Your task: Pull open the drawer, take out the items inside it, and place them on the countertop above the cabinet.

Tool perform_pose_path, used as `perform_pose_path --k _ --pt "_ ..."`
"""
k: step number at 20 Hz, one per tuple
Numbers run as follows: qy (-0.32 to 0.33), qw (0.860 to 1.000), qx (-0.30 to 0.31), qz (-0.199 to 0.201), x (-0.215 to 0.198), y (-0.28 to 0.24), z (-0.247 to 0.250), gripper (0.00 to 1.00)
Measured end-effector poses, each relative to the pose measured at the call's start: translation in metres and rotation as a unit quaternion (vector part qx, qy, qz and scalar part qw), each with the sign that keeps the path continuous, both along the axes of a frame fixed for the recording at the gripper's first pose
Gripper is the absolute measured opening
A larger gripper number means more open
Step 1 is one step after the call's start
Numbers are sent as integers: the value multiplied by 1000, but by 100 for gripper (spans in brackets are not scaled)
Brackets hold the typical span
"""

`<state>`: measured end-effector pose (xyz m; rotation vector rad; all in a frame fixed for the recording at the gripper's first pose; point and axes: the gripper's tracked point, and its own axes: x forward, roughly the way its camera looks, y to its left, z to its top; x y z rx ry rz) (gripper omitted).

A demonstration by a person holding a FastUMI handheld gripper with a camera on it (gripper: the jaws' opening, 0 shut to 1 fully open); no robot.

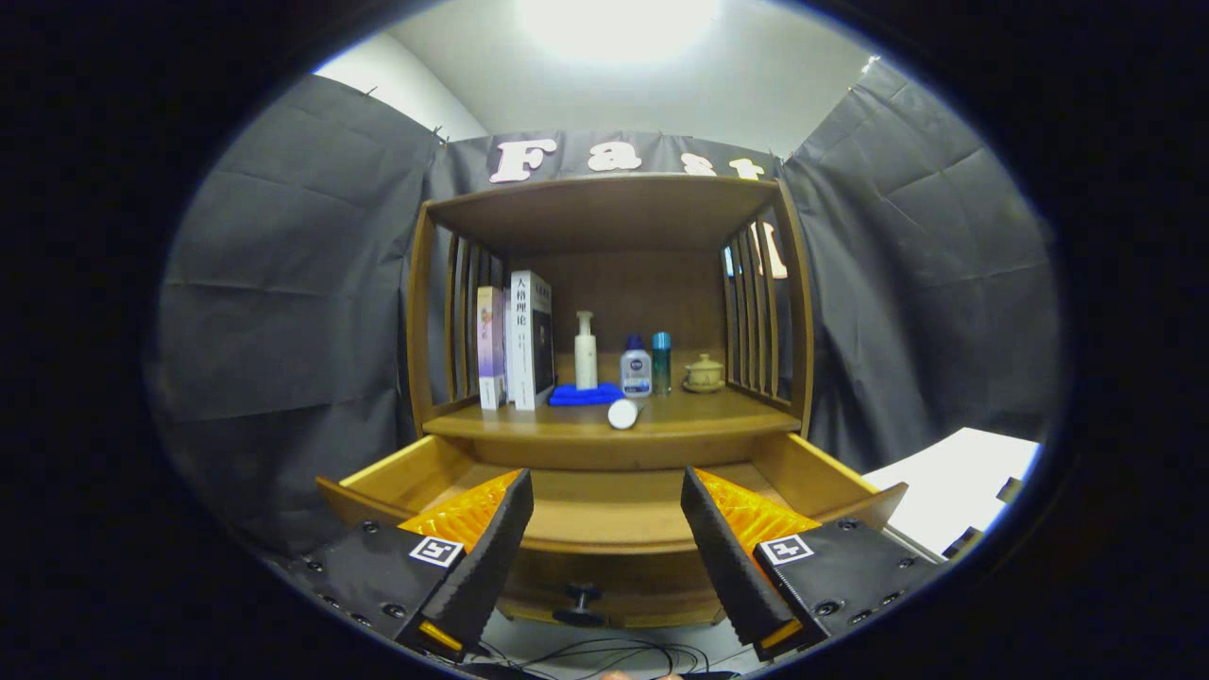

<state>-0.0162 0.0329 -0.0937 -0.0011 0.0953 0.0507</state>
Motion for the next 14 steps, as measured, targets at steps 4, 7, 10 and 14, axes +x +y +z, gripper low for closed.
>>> perform_pose_path --k 4,7,10,14 --pt "29 999 11 -5 -8 -5 -46 98" --pt "54 998 17 -18 -5 -10 -69 98" --pt "58 998 12 -21 1 -9 -80 98" --pt "61 998 4 -20 10 -3 -86 98"
